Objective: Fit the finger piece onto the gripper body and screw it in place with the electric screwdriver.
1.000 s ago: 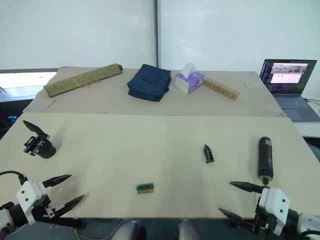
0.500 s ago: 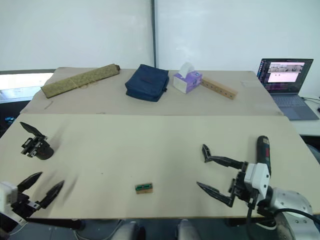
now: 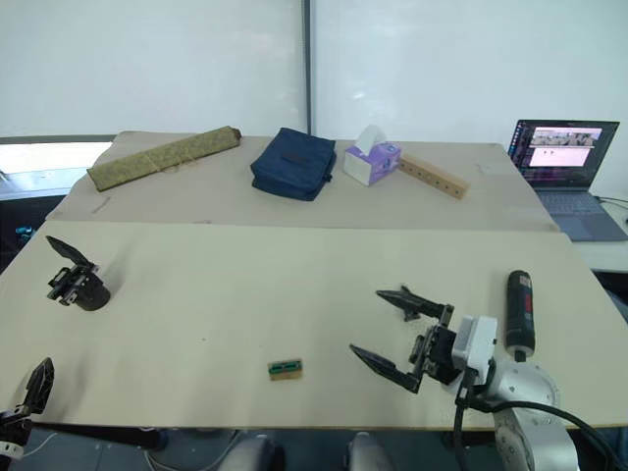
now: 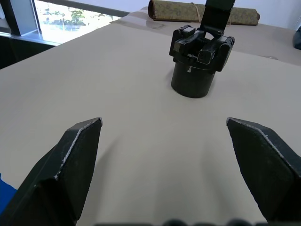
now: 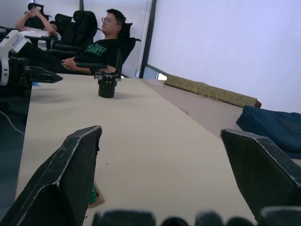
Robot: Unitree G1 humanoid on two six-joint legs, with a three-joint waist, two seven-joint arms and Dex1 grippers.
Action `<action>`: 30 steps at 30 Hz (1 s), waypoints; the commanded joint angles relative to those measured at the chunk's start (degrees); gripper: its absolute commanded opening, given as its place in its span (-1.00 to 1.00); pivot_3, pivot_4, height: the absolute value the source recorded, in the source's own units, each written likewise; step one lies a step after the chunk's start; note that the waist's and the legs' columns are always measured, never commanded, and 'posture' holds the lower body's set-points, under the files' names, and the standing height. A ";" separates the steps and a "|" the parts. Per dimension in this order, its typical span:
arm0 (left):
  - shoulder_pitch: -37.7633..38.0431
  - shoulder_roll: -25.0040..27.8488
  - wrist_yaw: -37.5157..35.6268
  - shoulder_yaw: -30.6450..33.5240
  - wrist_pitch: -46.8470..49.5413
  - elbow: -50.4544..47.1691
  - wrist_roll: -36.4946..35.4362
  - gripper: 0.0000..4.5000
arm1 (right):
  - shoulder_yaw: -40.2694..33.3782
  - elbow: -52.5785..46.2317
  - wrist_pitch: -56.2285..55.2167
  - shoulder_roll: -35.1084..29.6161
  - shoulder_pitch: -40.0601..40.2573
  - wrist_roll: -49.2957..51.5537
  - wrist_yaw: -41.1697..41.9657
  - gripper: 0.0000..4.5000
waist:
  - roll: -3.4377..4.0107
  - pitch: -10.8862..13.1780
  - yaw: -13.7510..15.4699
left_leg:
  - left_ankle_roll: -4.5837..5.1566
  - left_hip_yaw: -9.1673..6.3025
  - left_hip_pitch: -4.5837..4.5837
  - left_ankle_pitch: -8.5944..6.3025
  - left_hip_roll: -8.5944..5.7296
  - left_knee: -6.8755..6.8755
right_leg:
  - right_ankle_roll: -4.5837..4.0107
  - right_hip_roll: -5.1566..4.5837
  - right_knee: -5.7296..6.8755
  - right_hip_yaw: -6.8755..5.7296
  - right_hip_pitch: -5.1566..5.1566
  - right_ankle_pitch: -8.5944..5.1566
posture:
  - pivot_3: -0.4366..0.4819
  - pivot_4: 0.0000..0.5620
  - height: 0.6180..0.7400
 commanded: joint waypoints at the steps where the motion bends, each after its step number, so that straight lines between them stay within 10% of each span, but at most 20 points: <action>1: -2.19 2.94 2.89 -0.51 2.04 -3.02 1.14 1.00 | -0.47 -1.54 -1.09 -0.91 0.33 -0.06 -0.13 0.98 | 0.00 0.00 0.07 | 0.00 -0.01 0.01 0.00 0.00 0.00 | -0.01 0.01 0.01 -0.01 0.02 -0.01 | -0.05 -0.47 1.00; 30: -34.84 15.08 6.11 -15.13 0.41 29.29 19.69 1.00 | -1.02 -3.08 -0.67 -4.43 1.59 -1.34 -3.57 0.98 | 0.00 0.00 0.01 | -0.08 -0.13 0.18 -0.05 -0.03 -0.01 | 0.02 -0.09 0.05 -0.06 0.13 0.05 | -0.05 -0.47 1.00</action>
